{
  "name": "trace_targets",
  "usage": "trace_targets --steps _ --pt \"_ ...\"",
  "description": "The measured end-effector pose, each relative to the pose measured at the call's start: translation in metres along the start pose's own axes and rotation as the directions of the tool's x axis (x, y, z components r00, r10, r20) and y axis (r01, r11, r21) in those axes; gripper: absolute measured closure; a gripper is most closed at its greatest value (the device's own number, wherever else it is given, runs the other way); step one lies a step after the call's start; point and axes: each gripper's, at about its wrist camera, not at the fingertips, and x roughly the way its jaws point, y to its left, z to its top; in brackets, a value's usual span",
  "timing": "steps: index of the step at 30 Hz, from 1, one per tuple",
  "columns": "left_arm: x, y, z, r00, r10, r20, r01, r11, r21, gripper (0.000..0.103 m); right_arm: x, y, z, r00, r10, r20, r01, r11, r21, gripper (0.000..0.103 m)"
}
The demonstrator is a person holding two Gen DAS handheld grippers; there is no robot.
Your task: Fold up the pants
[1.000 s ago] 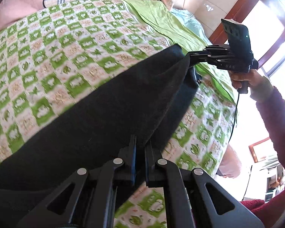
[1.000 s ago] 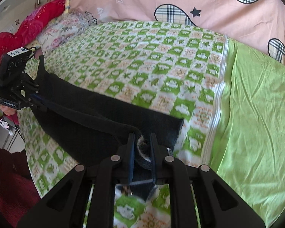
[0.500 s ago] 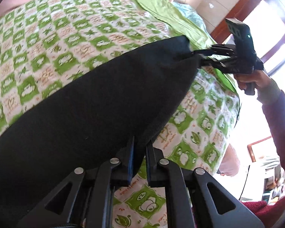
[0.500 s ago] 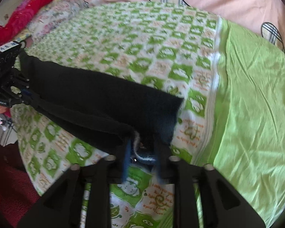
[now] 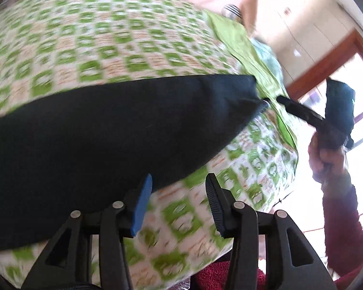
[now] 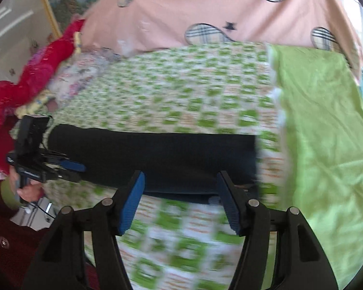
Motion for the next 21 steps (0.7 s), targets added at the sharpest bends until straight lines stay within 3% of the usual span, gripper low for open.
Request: trace_targets --steps 5,9,14,21 --pt "-0.044 0.044 -0.032 0.996 0.049 0.069 -0.038 0.988 -0.148 0.056 0.037 0.057 -0.003 0.993 0.116 -0.004 -0.116 0.993 -0.027 0.040" --pt "-0.082 0.088 -0.056 0.984 0.120 0.131 -0.078 0.954 -0.288 0.056 0.067 0.106 -0.002 0.983 0.181 -0.028 -0.183 0.979 -0.093 0.040" --pt "-0.126 0.144 -0.083 0.959 0.220 0.178 -0.119 0.884 -0.452 0.056 0.094 0.163 -0.006 0.971 0.226 -0.076 -0.236 0.954 -0.183 0.040" --pt "-0.164 0.201 -0.106 0.924 0.319 0.209 -0.141 0.794 -0.591 0.056 0.133 0.223 -0.005 0.965 0.210 -0.156 -0.251 0.910 -0.329 0.040"
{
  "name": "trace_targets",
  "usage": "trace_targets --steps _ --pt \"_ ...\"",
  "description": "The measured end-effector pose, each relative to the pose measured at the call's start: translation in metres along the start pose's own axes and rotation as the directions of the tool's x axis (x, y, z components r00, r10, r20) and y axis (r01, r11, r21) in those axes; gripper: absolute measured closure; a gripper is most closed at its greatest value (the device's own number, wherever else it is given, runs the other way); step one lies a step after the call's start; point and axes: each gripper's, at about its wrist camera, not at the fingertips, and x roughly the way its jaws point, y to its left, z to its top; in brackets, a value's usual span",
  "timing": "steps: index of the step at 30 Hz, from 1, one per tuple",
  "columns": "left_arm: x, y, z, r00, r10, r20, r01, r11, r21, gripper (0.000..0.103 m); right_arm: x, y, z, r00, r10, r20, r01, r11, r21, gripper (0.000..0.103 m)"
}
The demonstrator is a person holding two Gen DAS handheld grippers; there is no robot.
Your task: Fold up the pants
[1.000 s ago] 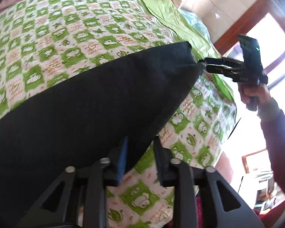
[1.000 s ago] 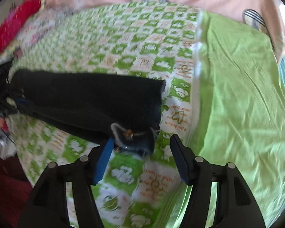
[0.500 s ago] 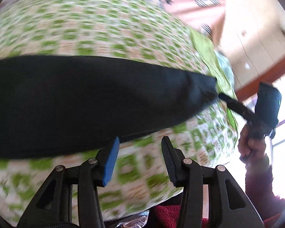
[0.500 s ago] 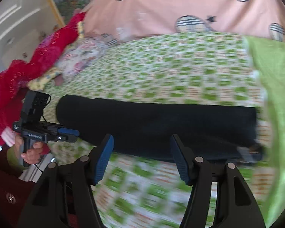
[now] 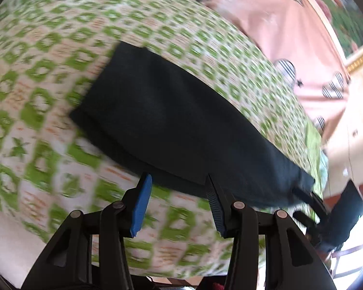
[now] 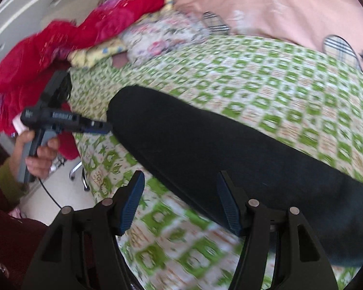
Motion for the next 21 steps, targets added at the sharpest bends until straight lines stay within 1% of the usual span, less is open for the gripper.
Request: trace_targets --steps 3,7,9,10,12,14,15,17,19,21 --pt "-0.003 0.017 0.009 0.999 0.037 0.018 -0.036 0.998 -0.047 0.056 0.016 0.012 0.004 0.999 -0.009 -0.034 0.007 0.999 -0.054 0.040" --pt "0.000 0.025 0.021 0.997 0.069 0.041 -0.065 0.993 -0.094 0.056 0.034 0.022 0.006 0.997 -0.032 -0.070 0.024 0.994 -0.107 0.040" --pt "-0.002 0.029 0.029 0.996 0.063 0.057 -0.056 0.992 -0.114 0.057 0.041 0.023 0.007 0.995 -0.051 -0.083 0.040 0.991 -0.125 0.040" --pt "0.000 0.025 0.031 0.996 0.064 0.059 -0.057 0.992 -0.117 0.057 0.043 0.023 0.008 0.995 -0.053 -0.087 0.042 0.991 -0.128 0.041" --pt "0.002 0.027 0.036 0.995 0.078 0.055 -0.071 0.990 -0.119 0.059 0.050 0.022 0.008 0.993 -0.064 -0.100 0.050 0.989 -0.138 0.042" --pt "0.008 0.029 0.039 0.995 0.085 0.051 -0.077 0.989 -0.129 0.060 0.056 0.022 0.010 0.991 -0.073 -0.116 0.055 0.987 -0.152 0.045" --pt "0.011 0.029 0.040 0.995 0.090 0.046 -0.083 0.987 -0.135 0.062 0.059 0.023 0.009 0.989 -0.079 -0.125 0.058 0.985 -0.163 0.046" --pt "0.018 0.031 0.041 0.993 0.114 0.037 -0.107 0.984 -0.141 0.077 0.065 0.024 0.008 0.985 -0.094 -0.142 0.067 0.981 -0.183 0.051" --pt "0.023 0.031 0.041 0.990 0.140 0.029 -0.135 0.981 -0.138 0.085 0.070 0.023 0.006 0.981 -0.112 -0.158 0.080 0.978 -0.194 0.056" --pt "0.025 0.033 0.040 0.989 0.144 0.029 -0.139 0.981 -0.135 0.089 0.075 0.022 0.004 0.977 -0.124 -0.171 0.088 0.974 -0.208 0.058"
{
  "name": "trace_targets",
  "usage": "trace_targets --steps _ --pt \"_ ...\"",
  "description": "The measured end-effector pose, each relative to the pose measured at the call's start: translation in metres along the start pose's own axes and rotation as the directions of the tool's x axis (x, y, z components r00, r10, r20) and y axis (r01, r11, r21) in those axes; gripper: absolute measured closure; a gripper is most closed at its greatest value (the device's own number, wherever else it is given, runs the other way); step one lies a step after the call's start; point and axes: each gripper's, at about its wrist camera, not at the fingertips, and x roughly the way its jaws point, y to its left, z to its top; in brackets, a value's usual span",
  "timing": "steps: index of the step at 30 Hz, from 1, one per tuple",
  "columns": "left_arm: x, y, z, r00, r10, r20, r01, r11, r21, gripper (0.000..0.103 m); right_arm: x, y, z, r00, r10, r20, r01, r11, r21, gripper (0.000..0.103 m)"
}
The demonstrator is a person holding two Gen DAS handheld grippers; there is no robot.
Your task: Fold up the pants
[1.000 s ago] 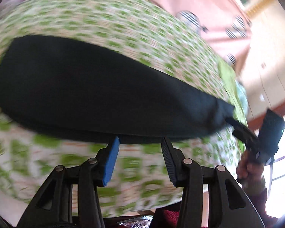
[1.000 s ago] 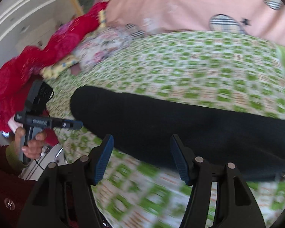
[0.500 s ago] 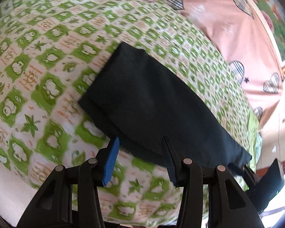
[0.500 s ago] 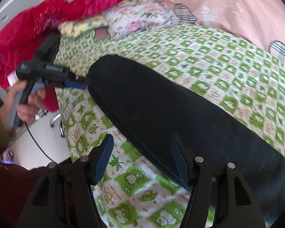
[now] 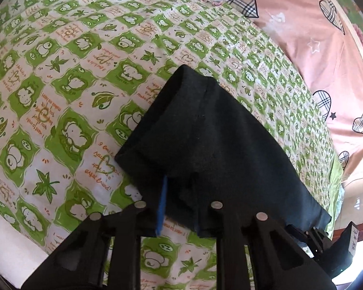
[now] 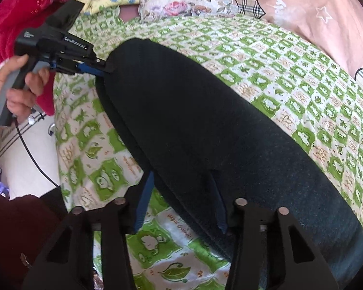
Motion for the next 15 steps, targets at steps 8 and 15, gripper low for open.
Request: trace_targets --steps 8,15 --pt "-0.007 -0.008 -0.008 0.999 0.026 0.044 -0.029 0.997 0.069 0.099 0.003 0.002 0.001 0.999 -0.053 0.003 0.053 0.998 -0.032 0.096" --pt "-0.036 -0.020 -0.018 0.996 -0.002 0.089 -0.011 0.989 0.149 0.100 -0.026 -0.002 0.005 0.997 -0.004 0.083 0.004 1.000 0.008 0.097"
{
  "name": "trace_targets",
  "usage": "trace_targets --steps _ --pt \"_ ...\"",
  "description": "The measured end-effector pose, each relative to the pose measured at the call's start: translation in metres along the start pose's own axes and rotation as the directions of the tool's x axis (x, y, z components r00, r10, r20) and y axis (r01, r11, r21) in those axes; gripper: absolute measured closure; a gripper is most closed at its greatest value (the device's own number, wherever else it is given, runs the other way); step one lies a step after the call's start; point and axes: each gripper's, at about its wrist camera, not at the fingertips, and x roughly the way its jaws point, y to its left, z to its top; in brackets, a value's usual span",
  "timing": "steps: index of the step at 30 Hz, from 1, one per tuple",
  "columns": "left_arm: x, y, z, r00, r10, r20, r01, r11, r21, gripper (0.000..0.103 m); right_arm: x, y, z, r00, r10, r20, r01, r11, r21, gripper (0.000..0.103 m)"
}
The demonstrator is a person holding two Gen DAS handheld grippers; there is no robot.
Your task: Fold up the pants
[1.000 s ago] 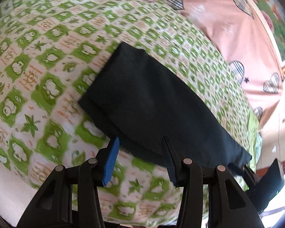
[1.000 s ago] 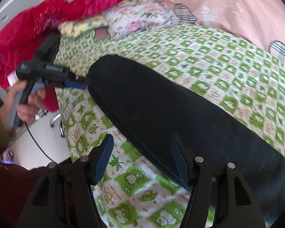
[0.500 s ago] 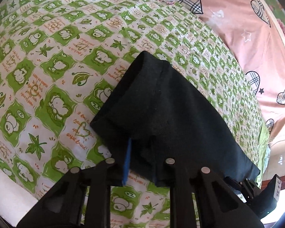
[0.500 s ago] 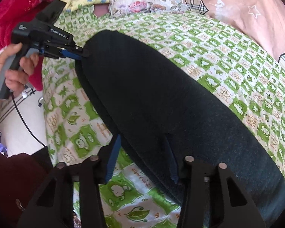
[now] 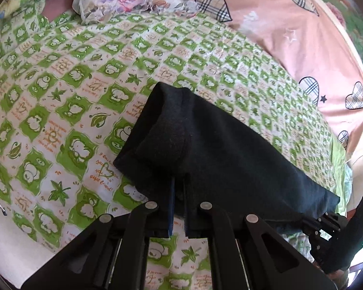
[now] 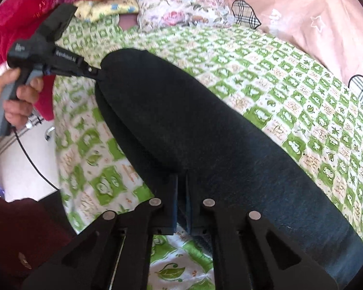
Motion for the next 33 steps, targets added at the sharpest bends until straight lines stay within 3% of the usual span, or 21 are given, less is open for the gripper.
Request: trace_targets --steps 5,12,15,17,19,20,26,31,33 --pt "-0.010 0.007 -0.013 1.000 -0.006 0.002 0.006 1.000 -0.011 0.100 -0.006 0.004 -0.002 1.000 0.028 -0.008 -0.028 1.000 -0.007 0.097" --pt "0.005 0.026 -0.021 0.999 -0.025 -0.023 0.023 0.998 -0.061 0.098 0.016 0.011 -0.009 0.996 0.030 -0.080 -0.030 1.000 -0.003 0.094" --pt "0.000 0.026 -0.020 1.000 -0.022 -0.007 0.022 0.998 -0.056 0.089 0.014 0.004 -0.009 0.996 0.059 -0.067 -0.055 0.997 0.057 0.088" --pt "-0.009 0.024 -0.020 1.000 -0.021 0.015 0.022 0.999 -0.049 0.080 0.006 0.002 -0.007 0.995 0.087 -0.040 -0.083 0.992 0.092 0.072" --pt "-0.019 0.024 -0.019 0.999 -0.015 0.042 0.017 0.999 -0.041 0.053 -0.005 -0.002 -0.003 0.993 0.120 0.004 -0.120 0.985 0.121 0.067" --pt "-0.023 0.023 -0.019 0.998 -0.009 0.057 0.011 0.999 -0.038 0.049 -0.009 -0.005 0.000 0.992 0.125 0.025 -0.128 0.983 0.134 0.067" --pt "-0.010 0.026 -0.017 1.000 0.018 0.015 -0.018 0.999 -0.045 0.050 -0.003 -0.051 0.036 0.991 0.114 0.074 -0.130 0.951 0.280 0.067" --pt "0.008 0.035 -0.016 0.999 0.013 -0.040 -0.016 0.996 -0.082 0.050 0.043 -0.083 0.073 0.993 0.115 -0.018 -0.103 0.942 0.321 0.067" --pt "0.012 0.036 -0.014 0.999 0.010 -0.046 -0.014 0.996 -0.088 0.050 0.065 -0.088 0.084 0.985 0.163 -0.058 -0.137 0.939 0.316 0.067"
